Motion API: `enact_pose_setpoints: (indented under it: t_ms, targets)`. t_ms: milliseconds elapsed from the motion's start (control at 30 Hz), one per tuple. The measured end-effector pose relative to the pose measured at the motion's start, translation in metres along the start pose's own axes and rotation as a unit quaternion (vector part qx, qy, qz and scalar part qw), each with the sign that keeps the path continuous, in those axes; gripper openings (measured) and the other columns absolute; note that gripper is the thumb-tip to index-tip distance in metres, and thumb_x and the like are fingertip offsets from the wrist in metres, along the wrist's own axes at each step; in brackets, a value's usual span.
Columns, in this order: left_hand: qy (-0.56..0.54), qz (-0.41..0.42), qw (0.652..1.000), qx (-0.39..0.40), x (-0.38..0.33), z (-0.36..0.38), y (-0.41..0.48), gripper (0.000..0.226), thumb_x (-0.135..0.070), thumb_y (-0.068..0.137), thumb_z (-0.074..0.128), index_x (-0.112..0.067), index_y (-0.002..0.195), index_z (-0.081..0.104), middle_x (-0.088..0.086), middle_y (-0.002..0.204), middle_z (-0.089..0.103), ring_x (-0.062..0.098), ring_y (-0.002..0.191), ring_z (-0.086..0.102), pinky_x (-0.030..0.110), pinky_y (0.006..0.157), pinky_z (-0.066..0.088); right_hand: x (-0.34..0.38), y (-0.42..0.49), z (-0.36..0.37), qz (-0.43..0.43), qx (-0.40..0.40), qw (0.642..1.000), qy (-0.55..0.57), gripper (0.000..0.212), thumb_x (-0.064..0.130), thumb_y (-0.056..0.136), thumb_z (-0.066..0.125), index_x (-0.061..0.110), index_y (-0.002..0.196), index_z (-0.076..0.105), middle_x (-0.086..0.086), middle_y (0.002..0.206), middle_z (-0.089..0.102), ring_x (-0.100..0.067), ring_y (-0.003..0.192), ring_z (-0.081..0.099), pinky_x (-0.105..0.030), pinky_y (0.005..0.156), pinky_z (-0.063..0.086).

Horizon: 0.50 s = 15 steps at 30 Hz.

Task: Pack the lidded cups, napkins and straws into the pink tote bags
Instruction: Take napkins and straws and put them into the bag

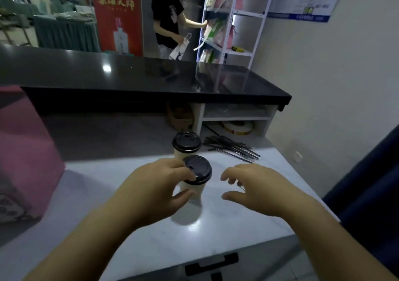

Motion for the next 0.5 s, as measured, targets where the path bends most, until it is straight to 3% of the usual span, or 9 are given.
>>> enact_pose_setpoints:
  t_ms: [233, 367, 500]
  targets:
    - [-0.07, 0.026, 0.997, 0.031, -0.039, 0.078, 0.079, 0.031, -0.047, 0.089, 0.047, -0.035, 0.116, 0.054, -0.018, 0.115, 0.053, 0.003, 0.105, 0.049, 0.026, 0.084, 0.047, -0.11, -0.003, 0.031, 0.131, -0.003, 0.991, 0.004, 0.033, 0.051, 0.087, 0.055, 0.039, 0.117, 0.048, 0.016, 0.109, 0.057, -0.004, 0.084, 0.045, -0.025, 0.069, 0.039]
    - [-0.099, 0.018, 0.994, 0.036, -0.052, 0.128, 0.128, 0.026, -0.039, 0.091, 0.046, -0.032, 0.115, 0.055, -0.013, 0.114, 0.054, 0.01, 0.105, 0.049, 0.031, 0.084, 0.047, -0.161, 0.007, 0.052, 0.198, 0.006, 0.98, 0.028, 0.035, 0.047, 0.088, 0.056, 0.033, 0.12, 0.05, 0.011, 0.112, 0.06, -0.009, 0.094, 0.053, -0.032, 0.081, 0.049]
    - [-0.116, -0.016, 0.991, 0.063, -0.051, 0.184, 0.163, 0.027, -0.031, 0.092, 0.047, -0.027, 0.118, 0.053, -0.008, 0.119, 0.051, 0.015, 0.111, 0.047, 0.032, 0.088, 0.043, -0.199, 0.017, 0.077, 0.246, 0.029, 0.967, 0.052, 0.043, 0.045, 0.088, 0.056, 0.027, 0.126, 0.049, 0.005, 0.12, 0.057, -0.017, 0.103, 0.057, -0.033, 0.082, 0.048]
Point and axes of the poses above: each hand's wrist, its own y-axis towards the middle knuckle, its own z-axis out of the palm, x = y × z, the point moved 2 cm from there along y, towards the middle knuckle
